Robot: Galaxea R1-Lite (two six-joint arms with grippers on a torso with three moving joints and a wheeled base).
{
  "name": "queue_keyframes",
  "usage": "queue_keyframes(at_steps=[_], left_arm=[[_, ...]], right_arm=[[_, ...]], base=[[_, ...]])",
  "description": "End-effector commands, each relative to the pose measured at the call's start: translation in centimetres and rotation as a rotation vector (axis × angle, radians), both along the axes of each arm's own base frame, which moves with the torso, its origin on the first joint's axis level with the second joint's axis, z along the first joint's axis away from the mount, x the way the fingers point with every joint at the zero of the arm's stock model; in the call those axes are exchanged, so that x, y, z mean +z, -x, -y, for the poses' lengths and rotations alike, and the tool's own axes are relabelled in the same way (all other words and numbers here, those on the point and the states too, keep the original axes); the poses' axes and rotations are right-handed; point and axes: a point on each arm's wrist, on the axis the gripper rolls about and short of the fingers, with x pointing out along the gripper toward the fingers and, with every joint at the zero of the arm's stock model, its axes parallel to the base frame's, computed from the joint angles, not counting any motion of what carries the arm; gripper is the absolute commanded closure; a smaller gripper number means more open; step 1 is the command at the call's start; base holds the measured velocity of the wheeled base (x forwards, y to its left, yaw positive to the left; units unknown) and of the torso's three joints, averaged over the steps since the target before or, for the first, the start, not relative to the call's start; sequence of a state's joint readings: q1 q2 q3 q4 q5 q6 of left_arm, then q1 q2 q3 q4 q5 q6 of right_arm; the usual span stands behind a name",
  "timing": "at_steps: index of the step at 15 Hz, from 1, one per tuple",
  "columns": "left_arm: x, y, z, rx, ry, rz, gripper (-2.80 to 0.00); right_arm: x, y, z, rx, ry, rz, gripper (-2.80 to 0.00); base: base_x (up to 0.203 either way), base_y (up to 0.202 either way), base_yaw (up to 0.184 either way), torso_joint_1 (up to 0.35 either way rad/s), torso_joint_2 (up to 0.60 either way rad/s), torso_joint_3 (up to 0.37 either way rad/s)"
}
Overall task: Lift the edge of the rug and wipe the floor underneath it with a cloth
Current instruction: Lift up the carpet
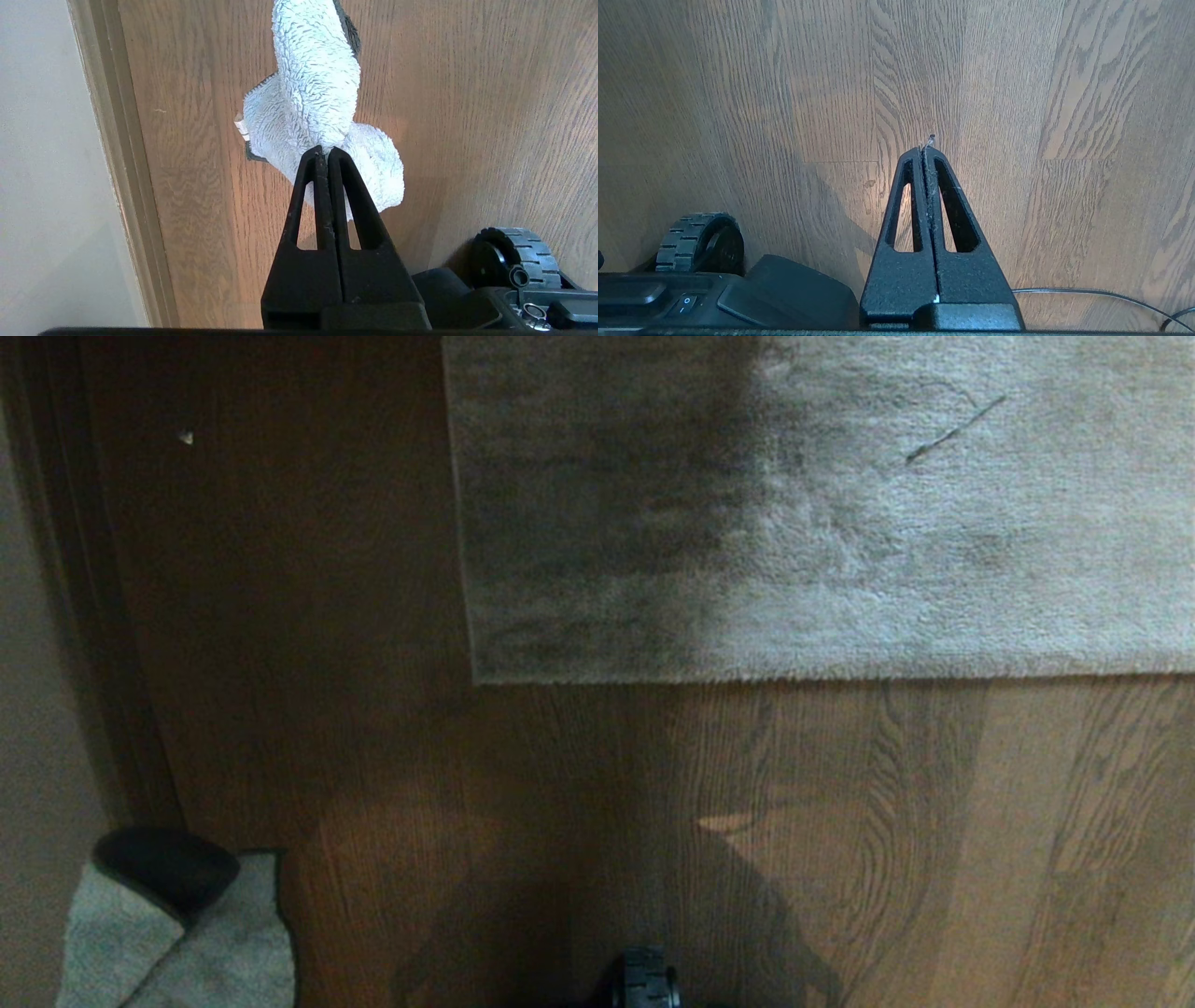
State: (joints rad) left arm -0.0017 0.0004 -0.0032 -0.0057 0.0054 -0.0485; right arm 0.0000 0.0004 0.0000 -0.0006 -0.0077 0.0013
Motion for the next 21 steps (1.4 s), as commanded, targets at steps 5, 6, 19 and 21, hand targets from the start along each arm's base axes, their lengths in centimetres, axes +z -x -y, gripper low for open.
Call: queue_keyframes(at_steps=[5, 6, 19, 21], left_arm=[[0.0, 0.0, 0.0, 0.001, 0.001, 0.001, 0.0], [0.0, 0.0, 0.0, 0.001, 0.001, 0.001, 0.0], [0.0, 0.0, 0.0, 0.001, 0.001, 0.001, 0.0], [0.0, 0.0, 0.0, 0.001, 0.001, 0.001, 0.0]], right_arm=[[0.2, 0.0, 0.0, 0.006, 0.078, 0.021, 0.0], [0.4, 0.0, 0.0, 0.01, 0.08, 0.039, 0.0], [7.2, -1.5, -0.4, 0.254, 0.019, 0.003, 0.0], [8.1, -2.6, -0.5, 0.378, 0.005, 0.002, 0.0]], base=[[0.0, 0.0, 0.0, 0.0, 0.0, 0.0], [0.0, 0.0, 0.0, 0.0, 0.0, 0.0], [0.0, 0.0, 0.0, 0.0, 0.0, 0.0], [0.0, 0.0, 0.0, 0.0, 0.0, 0.0]])
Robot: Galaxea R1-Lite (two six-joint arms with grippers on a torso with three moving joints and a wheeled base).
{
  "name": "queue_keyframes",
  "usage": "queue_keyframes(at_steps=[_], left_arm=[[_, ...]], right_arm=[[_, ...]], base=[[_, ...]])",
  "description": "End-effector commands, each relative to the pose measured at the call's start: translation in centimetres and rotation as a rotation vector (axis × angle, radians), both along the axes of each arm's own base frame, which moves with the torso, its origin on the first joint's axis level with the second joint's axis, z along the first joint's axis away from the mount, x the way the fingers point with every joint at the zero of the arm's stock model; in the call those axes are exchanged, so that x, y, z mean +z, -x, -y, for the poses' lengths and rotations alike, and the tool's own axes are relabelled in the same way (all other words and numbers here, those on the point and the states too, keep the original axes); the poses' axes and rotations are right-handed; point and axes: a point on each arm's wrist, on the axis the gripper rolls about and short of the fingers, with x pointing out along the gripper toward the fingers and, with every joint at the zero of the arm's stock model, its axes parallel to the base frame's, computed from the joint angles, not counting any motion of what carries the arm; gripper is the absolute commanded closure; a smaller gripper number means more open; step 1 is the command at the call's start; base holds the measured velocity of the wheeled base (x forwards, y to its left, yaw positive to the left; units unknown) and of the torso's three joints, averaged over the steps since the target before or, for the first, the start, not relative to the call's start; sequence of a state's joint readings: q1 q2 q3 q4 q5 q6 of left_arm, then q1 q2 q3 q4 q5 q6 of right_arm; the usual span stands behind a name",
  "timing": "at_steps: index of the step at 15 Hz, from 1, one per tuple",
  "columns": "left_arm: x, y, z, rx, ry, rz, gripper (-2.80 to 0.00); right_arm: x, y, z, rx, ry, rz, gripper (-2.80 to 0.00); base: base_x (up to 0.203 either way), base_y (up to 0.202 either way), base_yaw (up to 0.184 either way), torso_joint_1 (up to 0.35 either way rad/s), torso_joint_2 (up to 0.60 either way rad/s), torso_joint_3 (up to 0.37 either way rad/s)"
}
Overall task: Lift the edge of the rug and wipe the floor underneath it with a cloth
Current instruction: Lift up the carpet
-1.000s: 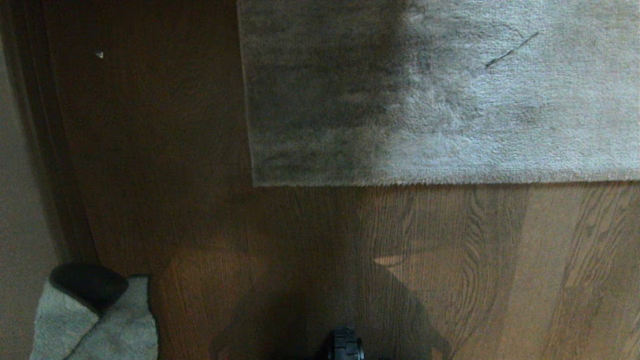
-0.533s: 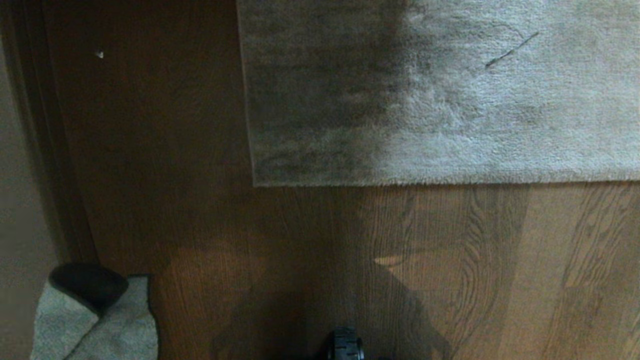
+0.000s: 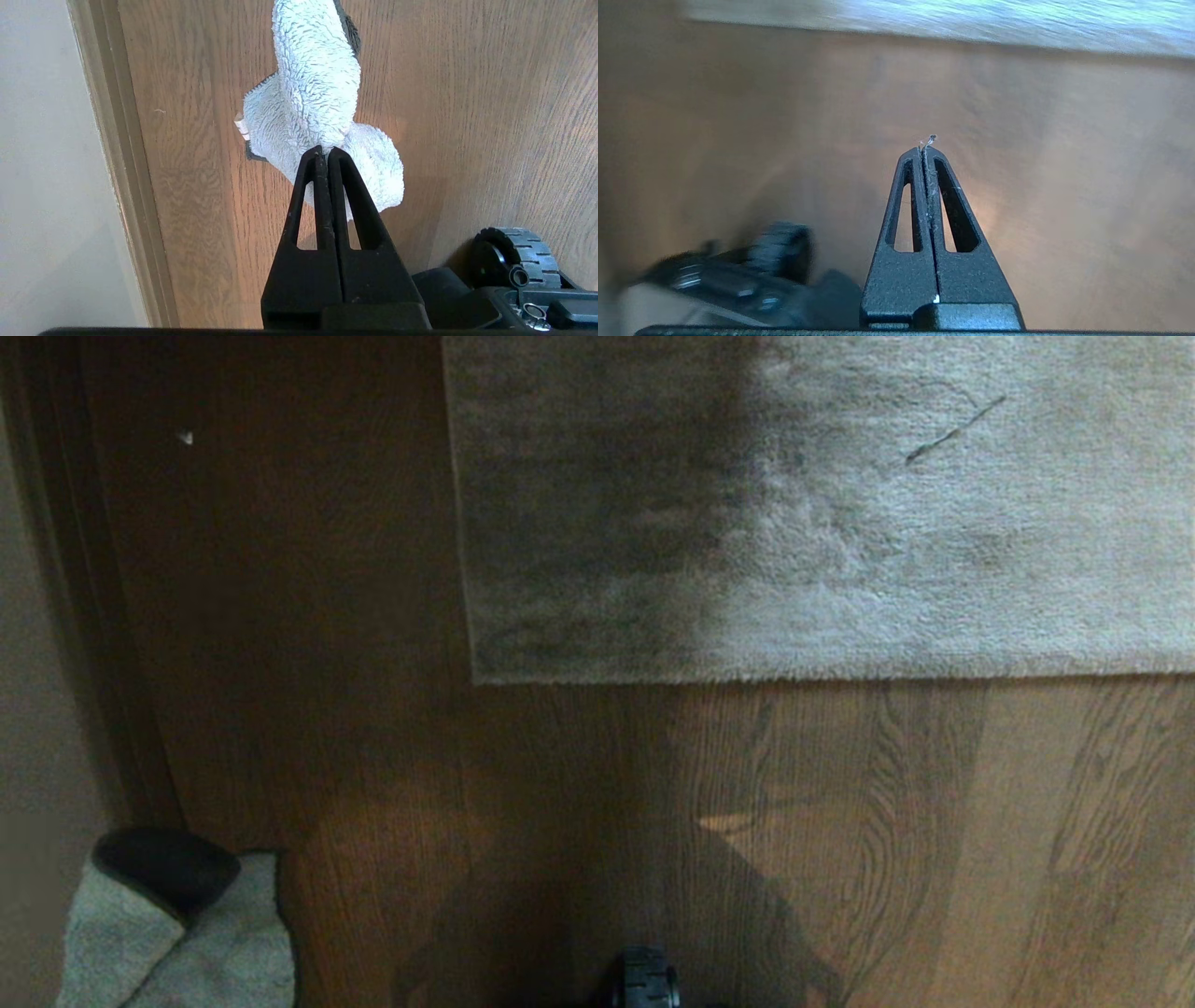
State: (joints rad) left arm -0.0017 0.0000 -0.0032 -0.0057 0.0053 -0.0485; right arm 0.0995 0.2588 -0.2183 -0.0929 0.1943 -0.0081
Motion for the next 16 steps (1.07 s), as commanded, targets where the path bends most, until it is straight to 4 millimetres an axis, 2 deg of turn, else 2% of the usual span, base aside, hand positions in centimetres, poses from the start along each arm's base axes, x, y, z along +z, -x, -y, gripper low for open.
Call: queue_keyframes(at_steps=[1, 4, 9, 16], left_arm=[[0.0, 0.0, 0.0, 0.001, 0.001, 0.0, 0.0], [0.0, 0.0, 0.0, 0.001, 0.001, 0.0, 0.0], [0.0, 0.0, 0.0, 0.001, 0.001, 0.0, 0.0], [0.0, 0.0, 0.0, 0.001, 0.001, 0.0, 0.0]], right_arm=[[0.9, -2.1, -0.4, 0.134, 0.0, -0.054, 0.0], [1.4, -3.7, -1.2, 0.292, -0.042, -0.101, 0.0], [2.2, -5.9, -3.0, 0.441, -0.145, -0.187, 0.0], [1.8, -12.2, -7.6, 0.493, -0.253, -0.325, 0.0]], base=[[0.0, 0.0, 0.0, 0.0, 0.0, 0.0], [0.0, 0.0, 0.0, 0.0, 0.0, 0.0], [0.0, 0.0, 0.0, 0.0, 0.0, 0.0], [0.0, 0.0, 0.0, 0.0, 0.0, 0.0]])
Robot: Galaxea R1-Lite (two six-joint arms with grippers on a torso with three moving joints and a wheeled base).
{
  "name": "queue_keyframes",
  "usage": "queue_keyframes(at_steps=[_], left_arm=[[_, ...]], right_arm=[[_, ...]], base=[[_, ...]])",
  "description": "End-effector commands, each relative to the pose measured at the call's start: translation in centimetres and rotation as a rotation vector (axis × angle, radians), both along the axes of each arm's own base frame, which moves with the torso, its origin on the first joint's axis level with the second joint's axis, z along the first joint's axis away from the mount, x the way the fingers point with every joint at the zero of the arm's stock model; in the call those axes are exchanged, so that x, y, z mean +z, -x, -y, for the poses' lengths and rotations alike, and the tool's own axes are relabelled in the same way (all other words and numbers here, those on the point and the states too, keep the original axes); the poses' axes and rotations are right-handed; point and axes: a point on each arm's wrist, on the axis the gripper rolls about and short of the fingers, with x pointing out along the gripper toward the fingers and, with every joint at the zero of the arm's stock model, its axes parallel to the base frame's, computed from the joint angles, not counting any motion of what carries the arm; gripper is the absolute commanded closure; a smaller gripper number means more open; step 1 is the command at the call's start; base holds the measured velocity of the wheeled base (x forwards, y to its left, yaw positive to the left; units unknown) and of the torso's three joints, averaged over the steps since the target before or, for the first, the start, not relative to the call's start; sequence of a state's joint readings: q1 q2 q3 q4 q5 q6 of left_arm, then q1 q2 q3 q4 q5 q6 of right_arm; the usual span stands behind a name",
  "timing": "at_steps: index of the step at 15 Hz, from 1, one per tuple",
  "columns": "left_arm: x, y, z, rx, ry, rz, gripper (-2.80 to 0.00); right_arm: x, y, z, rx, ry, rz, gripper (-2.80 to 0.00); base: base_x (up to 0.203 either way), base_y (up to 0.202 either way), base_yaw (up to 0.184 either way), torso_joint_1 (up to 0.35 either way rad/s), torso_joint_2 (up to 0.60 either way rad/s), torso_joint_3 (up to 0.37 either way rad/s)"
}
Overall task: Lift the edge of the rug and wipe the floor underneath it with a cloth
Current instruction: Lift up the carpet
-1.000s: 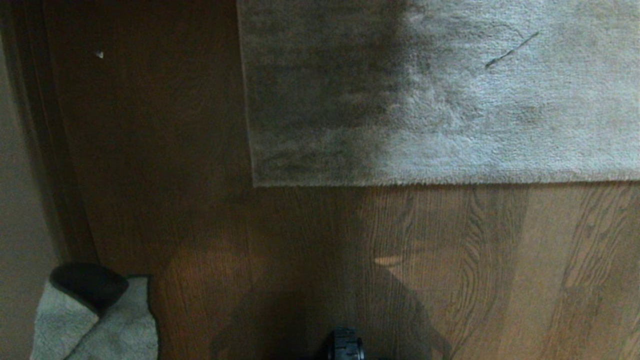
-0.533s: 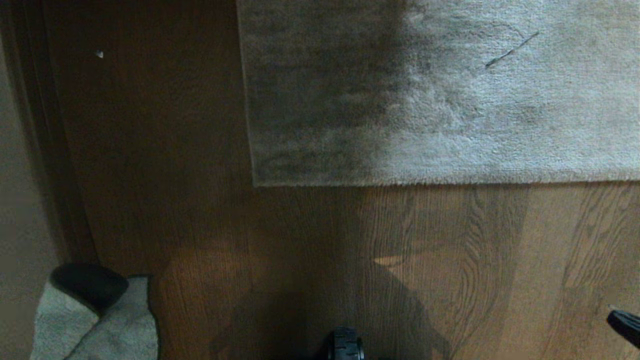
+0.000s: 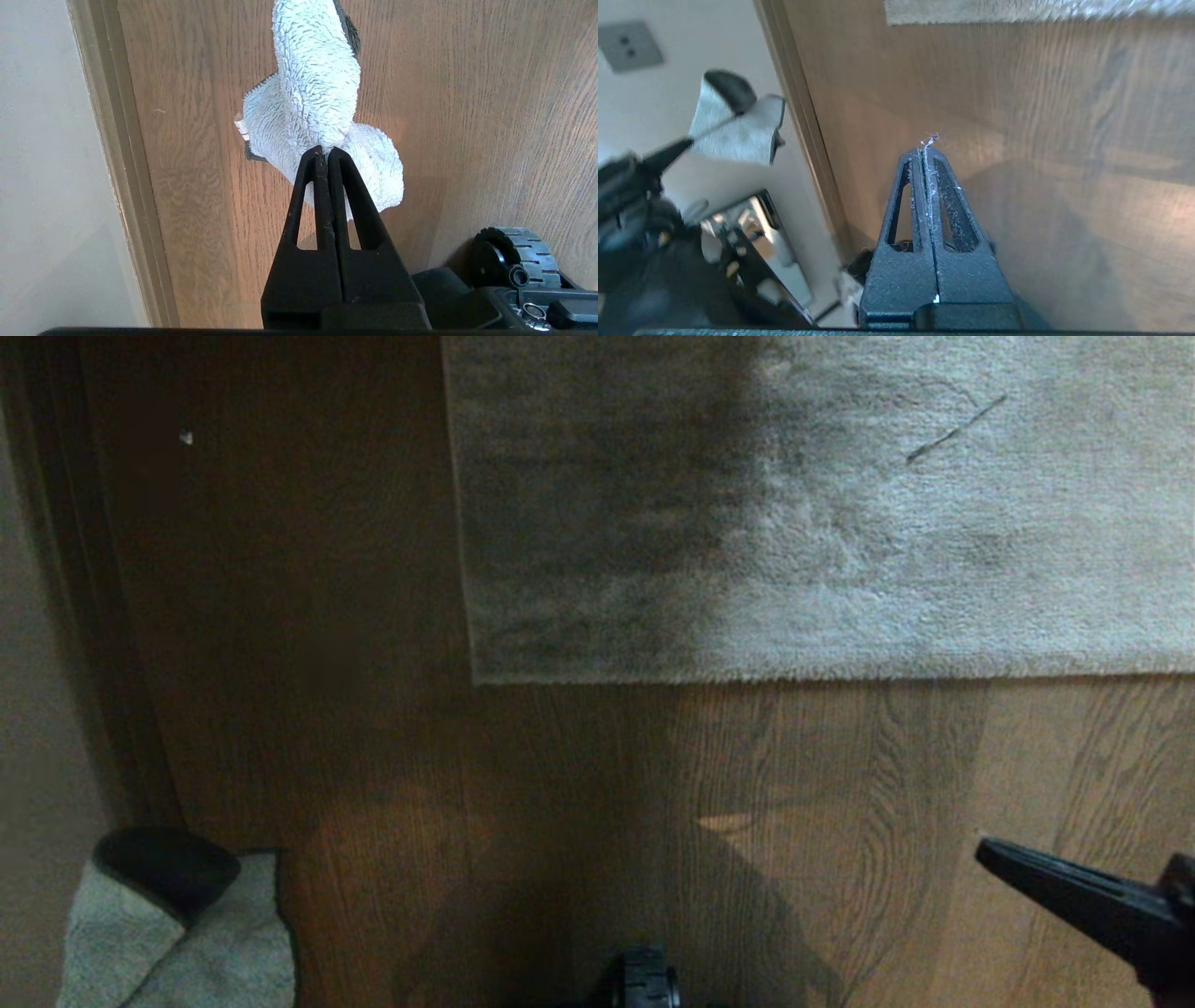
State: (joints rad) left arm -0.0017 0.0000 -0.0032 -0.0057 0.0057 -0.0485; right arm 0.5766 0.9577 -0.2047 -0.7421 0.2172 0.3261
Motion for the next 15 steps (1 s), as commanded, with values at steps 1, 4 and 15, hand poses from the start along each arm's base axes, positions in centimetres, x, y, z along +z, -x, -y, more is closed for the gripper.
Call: queue_keyframes(at_steps=[1, 4, 15], left_arm=[[0.0, 0.0, 0.0, 0.001, 0.001, 0.0, 0.0], [0.0, 0.0, 0.0, 0.001, 0.001, 0.0, 0.0], [0.0, 0.0, 0.0, 0.001, 0.001, 0.0, 0.0]], right_arm=[[-1.5, -3.4, -2.3, 0.007, 0.028, -0.098, 0.0], [-2.7, -6.7, -4.8, 0.013, -0.011, -0.103, 0.0], [-5.1, -11.6, -17.6, -0.228, -0.169, -0.052, 0.0]], base=[[0.0, 0.0, 0.0, 0.0, 0.0, 0.0], [0.0, 0.0, 0.0, 0.0, 0.0, 0.0], [0.0, 0.0, 0.0, 0.0, 0.0, 0.0]])
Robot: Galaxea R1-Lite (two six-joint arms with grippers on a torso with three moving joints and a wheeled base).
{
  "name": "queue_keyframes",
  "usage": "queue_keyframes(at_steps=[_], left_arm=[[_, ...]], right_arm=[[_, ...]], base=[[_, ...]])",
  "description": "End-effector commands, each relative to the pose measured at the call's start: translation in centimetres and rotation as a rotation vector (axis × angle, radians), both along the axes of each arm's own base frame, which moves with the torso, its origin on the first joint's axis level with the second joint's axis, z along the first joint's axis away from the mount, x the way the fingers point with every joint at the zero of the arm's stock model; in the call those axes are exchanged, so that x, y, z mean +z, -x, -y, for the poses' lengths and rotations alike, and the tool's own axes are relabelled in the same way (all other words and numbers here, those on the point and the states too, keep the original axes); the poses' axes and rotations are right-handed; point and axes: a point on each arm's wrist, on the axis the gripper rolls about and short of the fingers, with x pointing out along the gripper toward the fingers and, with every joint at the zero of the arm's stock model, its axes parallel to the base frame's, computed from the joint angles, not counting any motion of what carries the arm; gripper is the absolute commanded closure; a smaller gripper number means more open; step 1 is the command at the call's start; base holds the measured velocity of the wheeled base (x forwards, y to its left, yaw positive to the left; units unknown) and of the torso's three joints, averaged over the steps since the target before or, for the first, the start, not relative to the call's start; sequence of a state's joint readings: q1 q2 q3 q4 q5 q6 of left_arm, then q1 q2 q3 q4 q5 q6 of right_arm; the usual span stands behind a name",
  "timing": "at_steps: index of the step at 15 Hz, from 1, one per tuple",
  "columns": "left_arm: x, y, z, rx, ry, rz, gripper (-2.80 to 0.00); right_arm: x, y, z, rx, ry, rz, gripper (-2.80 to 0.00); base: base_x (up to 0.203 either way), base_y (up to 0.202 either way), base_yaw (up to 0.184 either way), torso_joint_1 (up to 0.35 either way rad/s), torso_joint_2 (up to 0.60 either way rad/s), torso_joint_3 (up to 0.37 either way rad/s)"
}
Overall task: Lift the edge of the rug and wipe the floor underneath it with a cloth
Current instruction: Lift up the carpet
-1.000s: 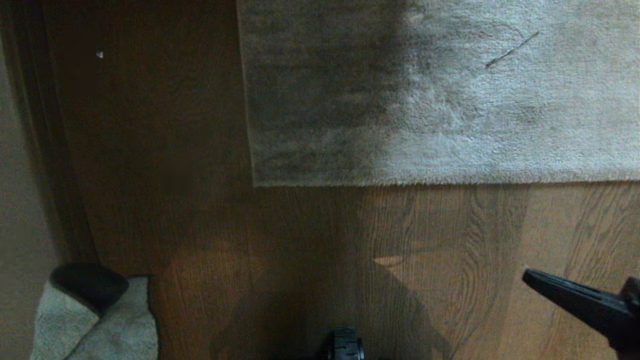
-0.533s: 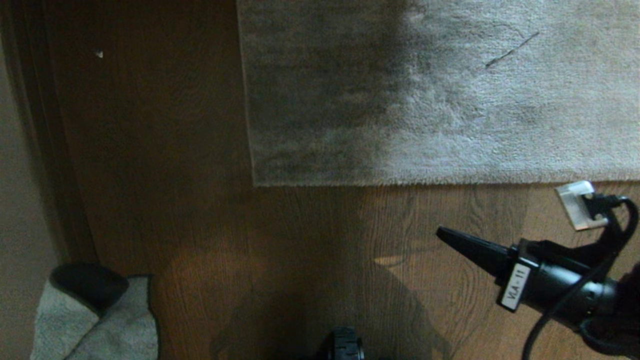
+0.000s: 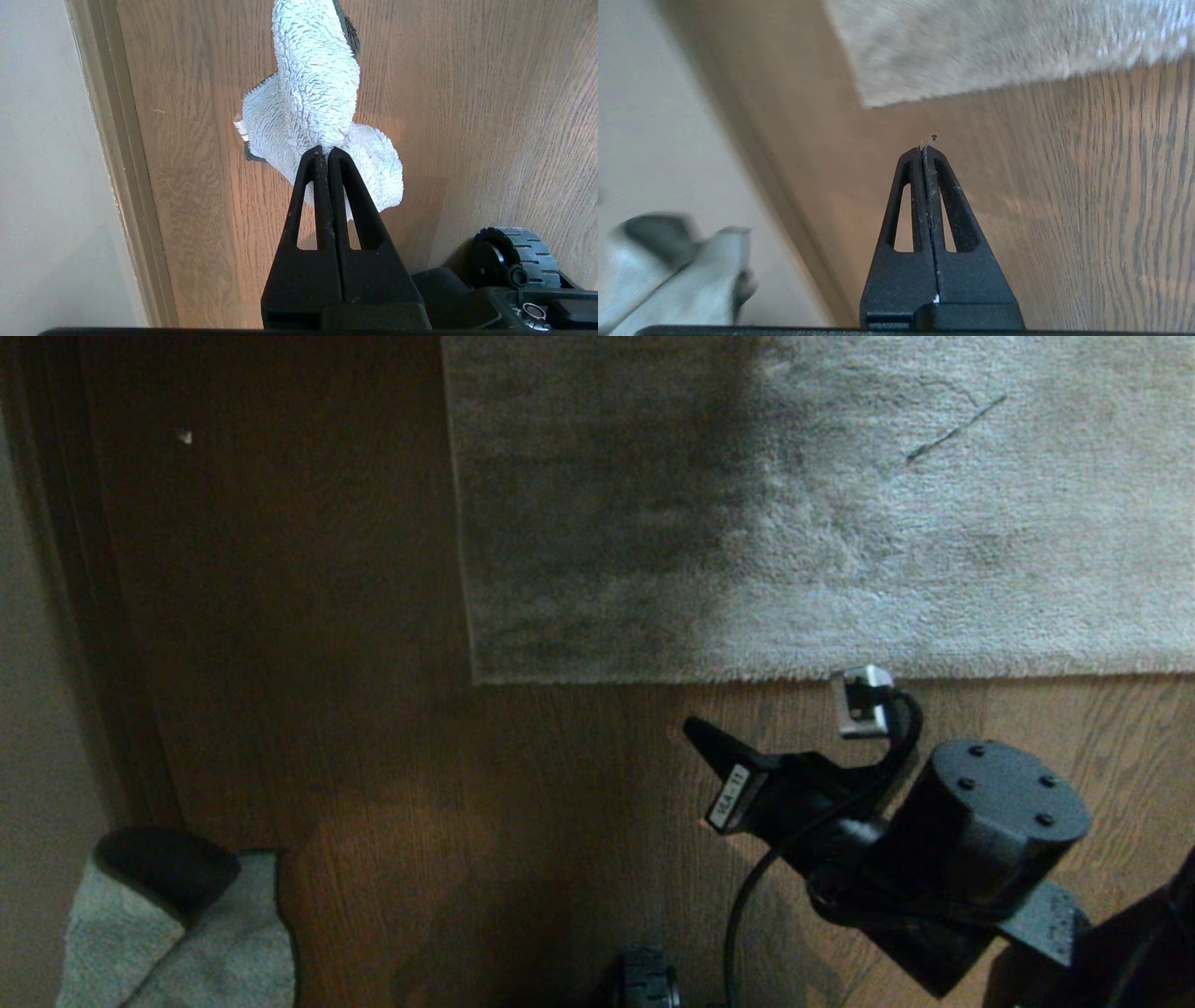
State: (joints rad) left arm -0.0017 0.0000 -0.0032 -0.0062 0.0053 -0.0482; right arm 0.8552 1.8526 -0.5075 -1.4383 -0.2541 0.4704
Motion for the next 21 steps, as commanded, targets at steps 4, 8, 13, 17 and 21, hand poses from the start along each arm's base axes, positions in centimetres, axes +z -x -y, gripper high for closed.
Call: queue_keyframes(at_steps=[4, 8, 13, 17, 21], left_arm=[[0.0, 0.0, 0.0, 0.001, 0.001, 0.001, 0.0], [0.0, 0.0, 0.0, 0.001, 0.001, 0.0, 0.0], [0.0, 0.0, 0.0, 0.001, 0.001, 0.0, 0.0], [0.0, 0.0, 0.0, 0.001, 0.001, 0.001, 0.0], [0.0, 0.0, 0.0, 0.001, 0.001, 0.0, 0.0]], right_arm=[[-3.0, -0.5, -3.6, -0.092, 0.049, -0.054, 0.0], [-5.1, 0.0, -4.8, -0.125, 0.106, -0.079, 0.0], [-7.6, 0.1, -4.9, -0.128, 0.193, -0.049, -2.7], [-8.2, -0.1, -4.5, -0.17, 0.213, -0.046, -2.8], [-8.0, -1.5, -3.3, -0.233, 0.21, -0.049, -2.8]], base=[[0.0, 0.0, 0.0, 0.0, 0.0, 0.0], [0.0, 0.0, 0.0, 0.0, 0.0, 0.0], [0.0, 0.0, 0.0, 0.0, 0.0, 0.0], [0.0, 0.0, 0.0, 0.0, 0.0, 0.0], [0.0, 0.0, 0.0, 0.0, 0.0, 0.0]])
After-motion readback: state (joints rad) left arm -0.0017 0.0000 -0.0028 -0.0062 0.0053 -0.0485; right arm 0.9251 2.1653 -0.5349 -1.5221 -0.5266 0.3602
